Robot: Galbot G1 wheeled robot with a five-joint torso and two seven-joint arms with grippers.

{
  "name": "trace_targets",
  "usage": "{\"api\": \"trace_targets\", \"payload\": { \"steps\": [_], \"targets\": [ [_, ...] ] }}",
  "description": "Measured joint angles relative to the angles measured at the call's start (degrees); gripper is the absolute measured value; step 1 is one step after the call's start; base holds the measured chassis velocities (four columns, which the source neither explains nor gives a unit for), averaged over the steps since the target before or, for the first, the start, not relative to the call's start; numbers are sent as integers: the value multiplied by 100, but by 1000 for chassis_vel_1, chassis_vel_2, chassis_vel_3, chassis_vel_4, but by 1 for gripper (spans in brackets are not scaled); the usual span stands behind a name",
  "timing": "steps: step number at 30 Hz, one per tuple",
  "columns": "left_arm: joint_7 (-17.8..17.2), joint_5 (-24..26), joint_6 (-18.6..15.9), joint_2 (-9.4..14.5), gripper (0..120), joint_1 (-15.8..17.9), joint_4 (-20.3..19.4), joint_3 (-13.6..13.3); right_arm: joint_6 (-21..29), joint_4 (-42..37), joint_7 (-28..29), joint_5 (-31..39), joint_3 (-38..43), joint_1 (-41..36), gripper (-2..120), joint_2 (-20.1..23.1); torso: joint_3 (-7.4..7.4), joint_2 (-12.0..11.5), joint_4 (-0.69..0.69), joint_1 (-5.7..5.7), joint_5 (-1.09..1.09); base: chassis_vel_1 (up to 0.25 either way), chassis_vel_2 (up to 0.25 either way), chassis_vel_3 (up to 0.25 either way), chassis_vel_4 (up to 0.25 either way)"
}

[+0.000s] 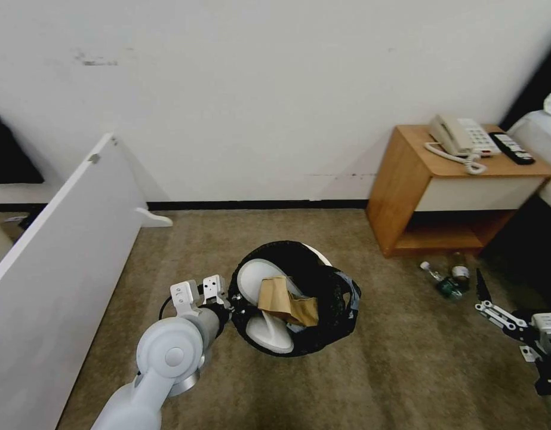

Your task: Pick up the trash bin, then pick up the garbage from the floor and place it into the trash bin.

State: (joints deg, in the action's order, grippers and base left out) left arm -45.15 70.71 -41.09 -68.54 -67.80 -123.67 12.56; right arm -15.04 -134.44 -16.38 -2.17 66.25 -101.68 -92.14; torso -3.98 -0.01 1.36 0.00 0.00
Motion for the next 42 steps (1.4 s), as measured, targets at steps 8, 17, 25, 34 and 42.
{"api": "trace_targets", "payload": {
  "steps": [8,17,25,34,42],
  "targets": [
    [8,-5,3,6,0,25,31,11,-6,39,6,6,-9,25,100,-2,0,0,-3,0,0,0,0,0,0],
    [51,-42,-4,-32,0,27,67,-6,-7,65,8,30,-16,38,100,-1,-5,3,-1,0,0,0,0,0,0],
    [59,-53,38,-44,0,35,85,2,-7,94,9,37,-30,59,100,-1,-11,10,-1,0,0,0,0,0,0],
    [65,-57,76,-19,0,-5,72,66,-6,133,14,36,-60,81,100,-1,-12,12,-1,0,0,0,0,0,0],
    [67,-65,81,-2,0,-9,66,68,42,141,14,37,-71,77,100,0,-11,12,-1,0,0,0,0,0,0]
  ]
}}
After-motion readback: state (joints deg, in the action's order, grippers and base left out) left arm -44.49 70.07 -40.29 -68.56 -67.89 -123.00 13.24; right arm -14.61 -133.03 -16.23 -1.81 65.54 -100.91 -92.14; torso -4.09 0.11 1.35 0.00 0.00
